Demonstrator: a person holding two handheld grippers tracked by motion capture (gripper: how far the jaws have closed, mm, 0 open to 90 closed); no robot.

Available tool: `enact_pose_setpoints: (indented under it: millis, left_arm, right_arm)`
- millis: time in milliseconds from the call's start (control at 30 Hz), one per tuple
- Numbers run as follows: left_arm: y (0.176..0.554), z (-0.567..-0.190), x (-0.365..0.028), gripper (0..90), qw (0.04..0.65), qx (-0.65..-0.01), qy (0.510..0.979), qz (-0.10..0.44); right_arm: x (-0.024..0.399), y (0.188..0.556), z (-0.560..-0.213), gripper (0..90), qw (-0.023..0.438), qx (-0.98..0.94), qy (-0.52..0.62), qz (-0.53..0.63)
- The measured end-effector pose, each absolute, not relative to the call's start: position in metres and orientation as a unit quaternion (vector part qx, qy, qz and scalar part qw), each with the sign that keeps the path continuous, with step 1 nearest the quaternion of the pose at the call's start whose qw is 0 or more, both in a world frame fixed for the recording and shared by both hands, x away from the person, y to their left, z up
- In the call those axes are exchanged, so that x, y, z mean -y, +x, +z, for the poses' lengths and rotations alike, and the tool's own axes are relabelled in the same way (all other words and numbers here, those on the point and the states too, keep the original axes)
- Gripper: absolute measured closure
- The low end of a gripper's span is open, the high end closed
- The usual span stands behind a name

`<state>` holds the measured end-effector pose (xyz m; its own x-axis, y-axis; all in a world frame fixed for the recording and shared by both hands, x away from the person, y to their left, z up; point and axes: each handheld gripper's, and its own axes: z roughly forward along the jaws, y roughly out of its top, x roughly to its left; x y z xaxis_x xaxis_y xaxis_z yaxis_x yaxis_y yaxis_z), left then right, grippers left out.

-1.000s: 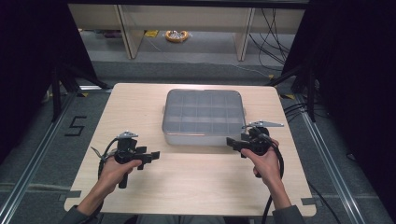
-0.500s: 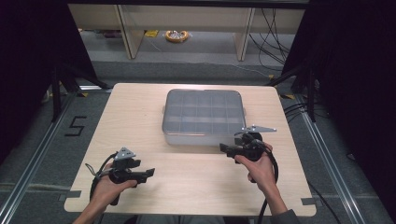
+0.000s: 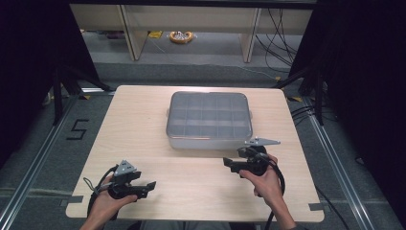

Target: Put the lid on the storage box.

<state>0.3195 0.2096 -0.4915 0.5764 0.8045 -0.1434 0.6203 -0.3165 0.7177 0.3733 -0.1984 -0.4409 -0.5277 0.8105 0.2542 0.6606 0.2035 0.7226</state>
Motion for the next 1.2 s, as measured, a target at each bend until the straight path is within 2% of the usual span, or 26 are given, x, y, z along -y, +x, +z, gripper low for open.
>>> enact_pose_setpoints:
  millis: [267, 500, 800, 933, 1067, 1167, 1200]
  left_arm:
    - [0.311, -0.494, -0.204, 21.2, 0.403, -0.444, 0.790, 0.126]
    - [0.303, -0.494, -0.200, 19.2, 0.398, -0.436, 0.797, 0.128]
    - [0.293, -0.496, -0.197, 19.1, 0.398, -0.428, 0.802, 0.124]
    - [0.288, -0.496, -0.197, 19.2, 0.384, -0.418, 0.813, 0.134]
    - [0.281, -0.494, -0.196, 19.3, 0.387, -0.416, 0.814, 0.121]
    - [0.279, -0.494, -0.197, 19.4, 0.383, -0.412, 0.816, 0.132]
    - [0.277, -0.494, -0.196, 19.4, 0.387, -0.416, 0.813, 0.127]
  right_arm:
    - [0.200, 0.358, -0.450, 26.0, 0.083, -0.781, 0.462, 0.413]
    - [0.203, 0.345, -0.458, 23.0, 0.077, -0.781, 0.452, 0.423]
    - [0.205, 0.329, -0.467, 16.6, 0.068, -0.781, 0.450, 0.428]
    - [0.205, 0.321, -0.471, 16.3, 0.065, -0.783, 0.452, 0.423]
    - [0.204, 0.309, -0.476, 16.4, 0.052, -0.777, 0.467, 0.419]
    - [0.206, 0.304, -0.483, 16.6, 0.064, -0.787, 0.444, 0.424]
    - [0.206, 0.302, -0.483, 16.6, 0.051, -0.786, 0.449, 0.423]
